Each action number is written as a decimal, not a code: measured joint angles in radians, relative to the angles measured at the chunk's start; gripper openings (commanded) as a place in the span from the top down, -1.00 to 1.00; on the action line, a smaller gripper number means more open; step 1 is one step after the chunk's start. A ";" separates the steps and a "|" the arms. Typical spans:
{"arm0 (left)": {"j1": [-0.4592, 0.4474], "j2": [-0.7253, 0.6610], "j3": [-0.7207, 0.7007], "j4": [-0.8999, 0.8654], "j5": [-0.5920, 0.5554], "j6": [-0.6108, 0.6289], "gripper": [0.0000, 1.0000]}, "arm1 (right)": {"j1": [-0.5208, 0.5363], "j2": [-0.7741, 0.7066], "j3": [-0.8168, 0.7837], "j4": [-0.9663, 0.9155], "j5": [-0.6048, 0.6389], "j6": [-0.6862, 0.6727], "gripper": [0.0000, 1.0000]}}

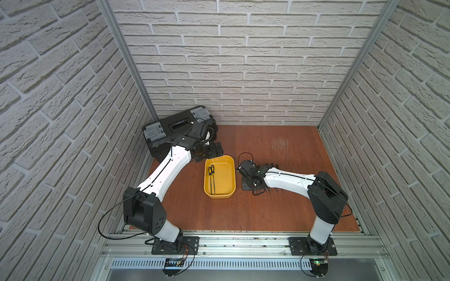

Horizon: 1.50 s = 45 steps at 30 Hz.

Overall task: Take the file tool out of the storage box
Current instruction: Place the file tool at the center of the board.

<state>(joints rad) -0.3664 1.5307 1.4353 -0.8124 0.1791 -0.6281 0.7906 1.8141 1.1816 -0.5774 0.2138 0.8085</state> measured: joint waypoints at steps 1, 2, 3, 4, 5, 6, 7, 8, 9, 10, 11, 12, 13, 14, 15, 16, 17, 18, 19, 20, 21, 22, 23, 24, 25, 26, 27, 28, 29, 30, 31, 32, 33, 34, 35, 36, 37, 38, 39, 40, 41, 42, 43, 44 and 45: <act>0.000 0.000 -0.002 0.000 0.000 0.000 -0.97 | 0.000 0.010 0.002 0.001 0.000 0.000 0.94; 0.000 -0.001 -0.003 0.000 0.000 0.000 -0.97 | 0.000 0.020 0.006 0.002 -0.002 0.000 0.94; 0.000 -0.001 -0.005 0.000 0.000 0.000 -0.97 | 0.000 0.029 0.010 0.003 -0.001 0.000 0.94; 0.000 -0.001 -0.005 0.000 0.000 0.000 -0.97 | 0.000 0.035 0.011 0.006 -0.002 0.000 0.94; 0.000 -0.001 -0.006 0.000 0.000 0.000 -0.97 | 0.000 0.040 0.013 0.008 -0.002 0.000 0.94; 0.000 -0.001 -0.006 0.000 0.000 0.000 -0.97 | 0.000 0.044 0.014 0.011 -0.002 0.000 0.94; 0.000 -0.001 -0.006 0.000 0.000 0.000 -0.97 | 0.000 0.047 0.014 0.013 -0.002 0.000 0.94; 0.000 -0.001 -0.006 0.000 0.000 0.000 -0.97 | 0.000 0.049 0.014 0.013 -0.002 0.000 0.94; 0.000 -0.001 -0.006 0.000 0.000 0.000 -0.97 | 0.000 0.051 0.014 0.013 -0.002 0.000 0.94; 0.000 -0.001 -0.006 0.000 0.000 0.000 -0.97 | 0.000 0.055 0.014 0.014 -0.002 0.000 0.94; 0.000 -0.001 -0.006 0.000 0.000 0.000 -0.97 | 0.000 0.060 0.014 0.015 -0.002 0.000 0.94; 0.000 -0.002 -0.008 0.000 0.000 0.000 -0.97 | 0.000 0.064 0.013 0.016 -0.002 0.000 0.94; 0.000 -0.002 -0.010 0.000 0.000 0.000 -0.97 | 0.000 0.068 0.013 0.016 -0.001 0.000 0.94; -0.001 -0.002 -0.012 0.001 0.000 0.000 -0.97 | 0.000 0.072 0.013 0.016 -0.001 0.000 0.94; -0.002 -0.003 -0.015 0.000 0.000 0.000 -0.97 | 0.000 0.074 0.013 0.017 -0.001 0.000 0.94; -0.003 -0.002 -0.017 0.000 0.000 0.000 -0.97 | 0.000 0.075 0.013 0.018 -0.001 0.000 0.94; -0.003 -0.002 -0.019 0.000 0.000 0.000 -0.97 | 0.000 0.075 0.013 0.018 -0.001 0.000 0.94; -0.003 -0.002 -0.019 0.000 0.000 0.000 -0.97 | 0.000 0.075 0.013 0.019 -0.001 0.000 0.94; -0.005 -0.002 -0.019 0.000 0.000 0.000 -0.97 | 0.000 0.075 0.013 0.019 -0.001 0.000 0.94; -0.006 -0.003 -0.019 0.000 -0.001 0.000 -0.97 | 0.000 0.075 0.013 0.019 0.000 0.000 0.93; -0.008 -0.003 -0.019 0.000 -0.001 0.000 -0.97 | 0.000 0.075 0.013 0.019 0.000 0.000 0.91; -0.008 -0.002 -0.019 0.000 -0.002 0.000 -0.97 | 0.000 0.075 0.013 0.019 0.000 0.000 0.88; -0.009 -0.002 -0.019 0.000 -0.002 0.000 -0.97 | 0.000 0.075 0.013 0.019 0.000 0.001 0.82; -0.010 -0.002 -0.019 0.000 -0.002 0.000 -0.97 | 0.000 0.075 0.013 0.019 0.000 0.001 0.77; -0.010 -0.002 -0.019 0.000 -0.003 0.000 -0.97 | 0.000 0.075 0.012 0.020 0.002 0.002 0.72; -0.010 -0.002 -0.019 0.000 -0.003 0.000 -0.97 | 0.000 0.075 0.012 0.020 0.003 0.003 0.69; -0.010 -0.002 -0.019 0.000 -0.003 0.000 -0.97 | 0.000 0.075 0.012 0.020 0.004 0.005 0.61; -0.011 -0.002 -0.019 0.000 -0.003 0.000 -0.97 | 0.000 0.075 0.011 0.020 0.007 0.006 0.54; -0.011 -0.002 -0.019 0.000 -0.003 -0.001 -0.97 | 0.000 0.075 0.011 0.020 0.010 0.005 0.53; -0.012 -0.002 -0.019 0.001 -0.003 0.000 -0.97 | 0.000 0.075 0.011 0.019 0.012 0.005 0.53; -0.013 -0.002 -0.019 0.000 -0.003 -0.001 -0.97 | 0.000 0.075 0.011 0.019 0.014 0.004 0.53; -0.014 -0.002 -0.019 0.000 -0.003 -0.001 -0.97 | 0.000 0.075 0.011 0.019 0.014 0.005 0.53; -0.016 -0.002 -0.019 0.000 -0.003 -0.001 -0.97 | 0.000 0.075 0.011 0.019 0.015 0.005 0.52; -0.016 -0.002 -0.019 0.000 -0.004 -0.001 -0.97 | 0.000 0.075 0.011 0.019 0.016 0.004 0.52; -0.018 -0.002 -0.019 0.000 -0.006 -0.001 -0.97 | 0.000 0.075 0.011 0.019 0.016 0.004 0.52; -0.021 -0.002 -0.019 0.000 -0.011 -0.001 -0.97 | 0.000 0.075 0.011 0.019 0.016 0.004 0.52; -0.023 -0.002 -0.019 0.000 -0.017 -0.001 -0.97 | 0.000 0.074 0.011 0.019 0.016 0.003 0.52; -0.025 -0.002 -0.020 0.000 -0.021 -0.001 -0.96 | 0.000 0.072 0.011 0.018 0.016 0.003 0.51; -0.027 -0.002 -0.021 0.000 -0.026 -0.001 -0.93 | 0.000 0.068 0.011 0.016 0.016 0.001 0.49; -0.030 0.000 -0.023 -0.001 -0.033 -0.001 -0.89 | 0.000 0.061 0.010 0.012 0.016 -0.002 0.47; -0.033 0.002 -0.025 -0.002 -0.039 0.000 -0.86 | 0.000 0.052 0.009 0.007 0.017 -0.004 0.47; -0.035 0.006 -0.026 -0.003 -0.045 0.000 -0.81 | 0.000 0.038 0.009 0.001 0.018 -0.006 0.45; -0.039 0.012 -0.029 -0.003 -0.052 0.000 -0.75 | 0.000 0.020 0.009 -0.005 0.019 -0.011 0.43; -0.042 0.018 -0.032 -0.004 -0.058 0.001 -0.74 | 0.000 0.000 0.009 -0.010 0.019 -0.014 0.43; -0.045 0.027 -0.035 -0.003 -0.063 0.003 -0.72 | 0.000 -0.025 0.008 -0.014 0.019 -0.020 0.43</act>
<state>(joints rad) -0.4114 1.5581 1.3998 -0.8158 0.1162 -0.6250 0.7902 1.7893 1.1900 -0.5919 0.2329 0.7883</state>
